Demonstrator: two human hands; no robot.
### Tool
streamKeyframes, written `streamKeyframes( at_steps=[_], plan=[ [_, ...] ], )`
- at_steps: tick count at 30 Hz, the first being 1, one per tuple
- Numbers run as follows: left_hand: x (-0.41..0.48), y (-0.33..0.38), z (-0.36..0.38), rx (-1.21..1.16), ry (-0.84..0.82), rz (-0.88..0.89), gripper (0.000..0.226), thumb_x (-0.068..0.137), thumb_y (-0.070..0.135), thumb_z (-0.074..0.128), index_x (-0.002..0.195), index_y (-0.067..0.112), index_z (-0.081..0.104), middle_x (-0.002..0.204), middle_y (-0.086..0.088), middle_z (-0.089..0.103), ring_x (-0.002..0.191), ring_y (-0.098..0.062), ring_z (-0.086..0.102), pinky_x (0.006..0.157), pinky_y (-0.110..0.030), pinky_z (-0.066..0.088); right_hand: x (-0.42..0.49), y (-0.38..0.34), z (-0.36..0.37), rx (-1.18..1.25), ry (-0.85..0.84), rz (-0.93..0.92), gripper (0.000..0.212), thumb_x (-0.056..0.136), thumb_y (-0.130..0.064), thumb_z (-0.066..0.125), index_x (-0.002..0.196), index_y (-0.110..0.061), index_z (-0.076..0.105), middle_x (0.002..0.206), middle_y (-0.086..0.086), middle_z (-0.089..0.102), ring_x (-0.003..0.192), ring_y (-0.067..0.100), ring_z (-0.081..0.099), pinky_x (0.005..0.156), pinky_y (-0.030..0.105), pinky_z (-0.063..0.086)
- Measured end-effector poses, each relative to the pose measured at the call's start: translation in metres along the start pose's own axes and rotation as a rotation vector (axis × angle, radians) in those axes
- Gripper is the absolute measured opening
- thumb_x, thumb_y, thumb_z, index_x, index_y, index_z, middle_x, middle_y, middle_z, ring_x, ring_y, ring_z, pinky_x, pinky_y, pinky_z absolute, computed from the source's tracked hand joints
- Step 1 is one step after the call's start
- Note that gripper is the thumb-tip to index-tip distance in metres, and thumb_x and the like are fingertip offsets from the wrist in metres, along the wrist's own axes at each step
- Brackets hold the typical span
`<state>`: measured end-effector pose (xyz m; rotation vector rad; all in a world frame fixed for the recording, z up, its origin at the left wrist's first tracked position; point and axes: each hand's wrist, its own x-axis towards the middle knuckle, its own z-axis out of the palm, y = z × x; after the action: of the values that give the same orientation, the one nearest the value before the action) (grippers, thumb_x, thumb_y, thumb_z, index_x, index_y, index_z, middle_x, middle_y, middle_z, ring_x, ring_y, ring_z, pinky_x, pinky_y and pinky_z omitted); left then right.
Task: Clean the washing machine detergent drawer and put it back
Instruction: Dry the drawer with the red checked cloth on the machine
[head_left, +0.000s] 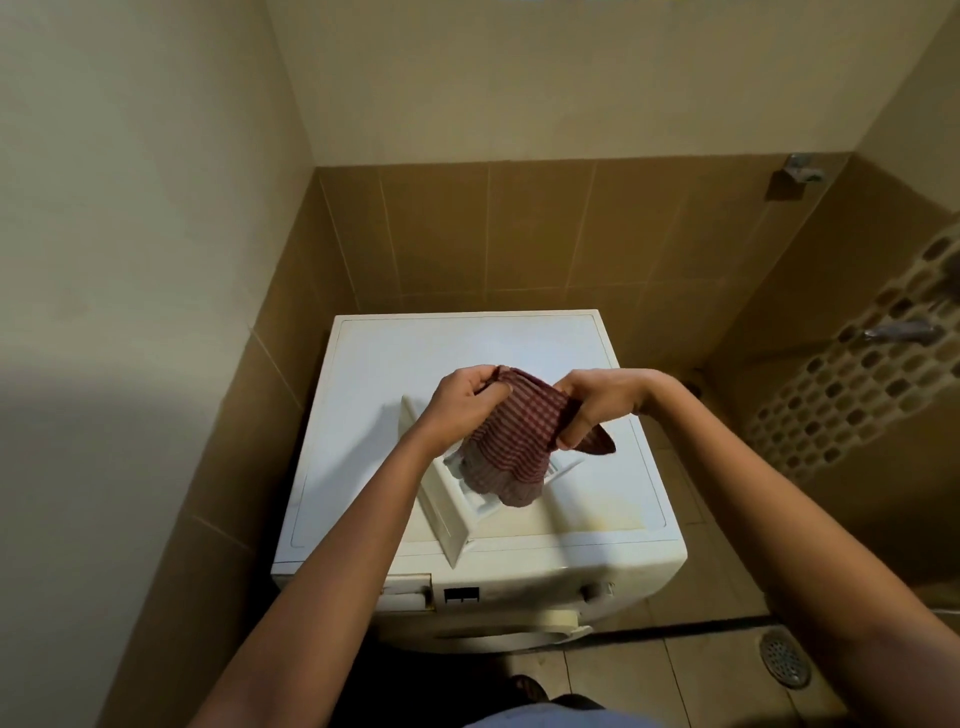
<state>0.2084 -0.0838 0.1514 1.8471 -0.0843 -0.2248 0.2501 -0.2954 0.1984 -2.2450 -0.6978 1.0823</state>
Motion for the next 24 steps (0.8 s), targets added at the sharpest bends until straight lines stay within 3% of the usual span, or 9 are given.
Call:
streamKeyframes(
  at_steps=[2, 5, 8, 11, 14, 16, 19, 21, 24],
  plan=[
    [0.001, -0.003, -0.006, -0.010, 0.018, -0.020, 0.017, 0.097, 0.024, 0.054, 0.097, 0.033, 0.068, 0.097, 0.008, 0.073, 0.096, -0.010, 0.067, 0.080, -0.024, 0.056, -0.001, 0.007, 0.000, 0.085, 0.003, -0.047, 0.019, 0.082, -0.006, 0.070, 0.101, -0.007, 0.069, 0.099, 0.007, 0.071, 0.094, 0.022, 0.068, 0.088, 0.033, 0.053],
    [0.000, -0.012, -0.015, 0.038, 0.005, -0.028, 0.015, 0.096, 0.028, 0.058, 0.108, 0.025, 0.067, 0.105, 0.004, 0.072, 0.101, -0.011, 0.067, 0.088, -0.029, 0.055, -0.004, 0.014, -0.001, 0.361, -0.006, -0.112, 0.014, 0.091, -0.001, 0.056, 0.103, 0.000, 0.064, 0.096, 0.011, 0.070, 0.089, 0.025, 0.069, 0.079, 0.031, 0.056],
    [-0.003, -0.026, -0.032, 0.378, 0.023, 0.002, 0.021, 0.096, 0.032, 0.056, 0.113, 0.022, 0.065, 0.112, 0.006, 0.068, 0.107, -0.010, 0.062, 0.094, -0.033, 0.051, -0.009, 0.018, 0.005, 0.698, 0.082, -0.065, 0.016, 0.096, -0.001, 0.046, 0.101, 0.001, 0.061, 0.088, 0.011, 0.068, 0.077, 0.020, 0.070, 0.062, 0.023, 0.056],
    [-0.009, -0.044, -0.042, 0.623, 0.088, -0.088, 0.032, 0.095, 0.032, 0.057, 0.124, 0.019, 0.059, 0.127, -0.001, 0.060, 0.117, -0.022, 0.056, 0.097, -0.038, 0.047, -0.020, 0.023, 0.011, 0.873, 0.273, -0.008, 0.019, 0.098, -0.005, 0.043, 0.103, 0.002, 0.060, 0.086, 0.012, 0.066, 0.074, 0.018, 0.069, 0.059, 0.021, 0.055],
    [-0.021, -0.059, -0.033, 0.337, 0.366, -0.415, 0.064, 0.088, 0.043, 0.065, 0.134, 0.004, 0.044, 0.133, -0.014, 0.052, 0.123, -0.033, 0.051, 0.097, -0.039, 0.044, -0.030, 0.028, 0.020, 1.045, 0.411, 0.021, 0.019, 0.099, -0.010, 0.042, 0.103, 0.000, 0.058, 0.082, 0.009, 0.065, 0.069, 0.016, 0.067, 0.056, 0.020, 0.054],
    [-0.029, -0.066, -0.018, -0.010, 0.377, -0.675, 0.080, 0.082, 0.052, 0.069, 0.138, 0.004, 0.037, 0.133, -0.012, 0.051, 0.121, -0.033, 0.052, 0.087, -0.035, 0.044, -0.031, 0.028, 0.027, 1.096, 0.552, 0.069, 0.021, 0.100, -0.012, 0.042, 0.101, -0.003, 0.061, 0.085, 0.009, 0.067, 0.071, 0.015, 0.069, 0.058, 0.021, 0.055],
    [-0.033, -0.082, 0.003, -0.314, 0.292, -0.762, 0.068, 0.080, 0.048, 0.074, 0.130, 0.008, 0.049, 0.107, -0.003, 0.064, 0.088, -0.023, 0.063, 0.065, -0.027, 0.046, -0.022, 0.022, 0.035, 1.024, 0.815, 0.137, 0.023, 0.100, -0.010, 0.042, 0.095, -0.011, 0.064, 0.093, 0.007, 0.068, 0.075, 0.013, 0.071, 0.061, 0.025, 0.057],
    [-0.030, -0.095, 0.009, -0.246, 0.271, -0.739, 0.058, 0.078, 0.036, 0.076, 0.122, 0.007, 0.052, 0.101, -0.004, 0.066, 0.077, -0.020, 0.062, 0.059, -0.027, 0.049, -0.011, 0.015, 0.037, 0.773, 0.977, 0.199, 0.021, 0.098, -0.012, 0.043, 0.097, -0.014, 0.064, 0.097, 0.007, 0.066, 0.085, 0.018, 0.066, 0.071, 0.032, 0.057],
    [-0.025, -0.102, 0.004, -0.178, 0.284, -0.717, 0.057, 0.071, 0.023, 0.070, 0.121, 0.006, 0.050, 0.112, -0.011, 0.066, 0.096, -0.028, 0.065, 0.083, -0.043, 0.057, 0.010, 0.000, 0.040, 0.293, 1.025, 0.223, 0.021, 0.096, -0.012, 0.040, 0.092, -0.011, 0.061, 0.082, 0.007, 0.062, 0.073, 0.021, 0.060, 0.059, 0.025, 0.051]
  ],
)
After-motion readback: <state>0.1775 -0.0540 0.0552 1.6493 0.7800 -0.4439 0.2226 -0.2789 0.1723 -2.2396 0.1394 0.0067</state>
